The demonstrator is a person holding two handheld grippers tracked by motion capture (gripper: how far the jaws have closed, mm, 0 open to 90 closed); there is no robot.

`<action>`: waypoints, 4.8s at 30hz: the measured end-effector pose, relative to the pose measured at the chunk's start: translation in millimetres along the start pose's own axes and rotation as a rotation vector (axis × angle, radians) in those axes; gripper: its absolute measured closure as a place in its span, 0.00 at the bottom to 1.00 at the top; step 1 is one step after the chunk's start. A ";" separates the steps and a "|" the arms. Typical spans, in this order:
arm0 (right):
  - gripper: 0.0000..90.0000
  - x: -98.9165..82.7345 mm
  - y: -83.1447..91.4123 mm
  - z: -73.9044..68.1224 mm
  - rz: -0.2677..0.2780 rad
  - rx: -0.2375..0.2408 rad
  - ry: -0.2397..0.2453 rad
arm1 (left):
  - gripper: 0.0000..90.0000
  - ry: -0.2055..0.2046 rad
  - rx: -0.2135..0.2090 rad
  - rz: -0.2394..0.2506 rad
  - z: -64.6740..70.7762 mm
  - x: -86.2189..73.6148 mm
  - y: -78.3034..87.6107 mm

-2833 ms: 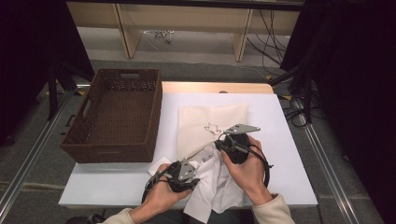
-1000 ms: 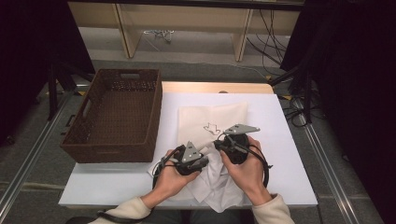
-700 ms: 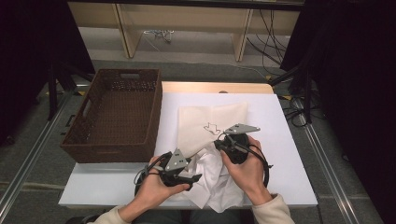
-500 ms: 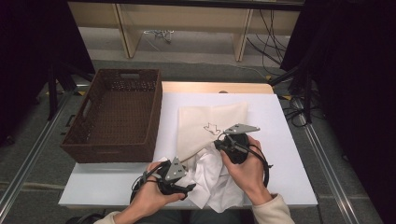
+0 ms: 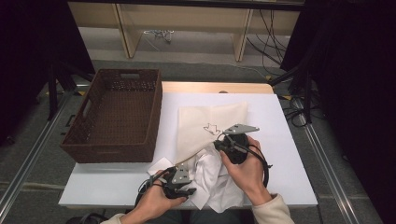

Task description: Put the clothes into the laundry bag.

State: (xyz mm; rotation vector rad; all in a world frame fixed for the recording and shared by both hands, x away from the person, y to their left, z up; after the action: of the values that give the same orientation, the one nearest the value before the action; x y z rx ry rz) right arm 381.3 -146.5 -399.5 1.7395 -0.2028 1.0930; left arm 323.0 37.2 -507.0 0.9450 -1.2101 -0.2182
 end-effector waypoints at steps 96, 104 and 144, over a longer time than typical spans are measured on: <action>0.99 7.0 7.7 -5.1 0.057 0.015 -0.003 | 0.92 -0.039 0.135 0.203 -8.1 81.9 -36.6; 0.99 5.6 6.5 0.8 0.055 0.004 -0.007 | 0.89 -0.039 0.173 0.169 -21.4 78.9 -41.5; 0.99 2.3 -0.8 -1.0 0.006 0.015 -0.005 | 0.93 -0.038 0.115 0.023 -15.3 16.0 -16.9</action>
State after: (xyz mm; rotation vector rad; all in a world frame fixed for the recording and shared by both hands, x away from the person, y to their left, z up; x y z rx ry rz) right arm 382.5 -144.5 -398.2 1.7559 -0.2033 1.0967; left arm 348.0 24.7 -508.6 1.0301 -1.2791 -0.1500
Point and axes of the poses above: each handheld gripper's, and its own axes: y roughly backward along the jaws, x roughly out of its top, z roughly to its right, the point moved 3 cm from there along -y, roughly forward along the jaws
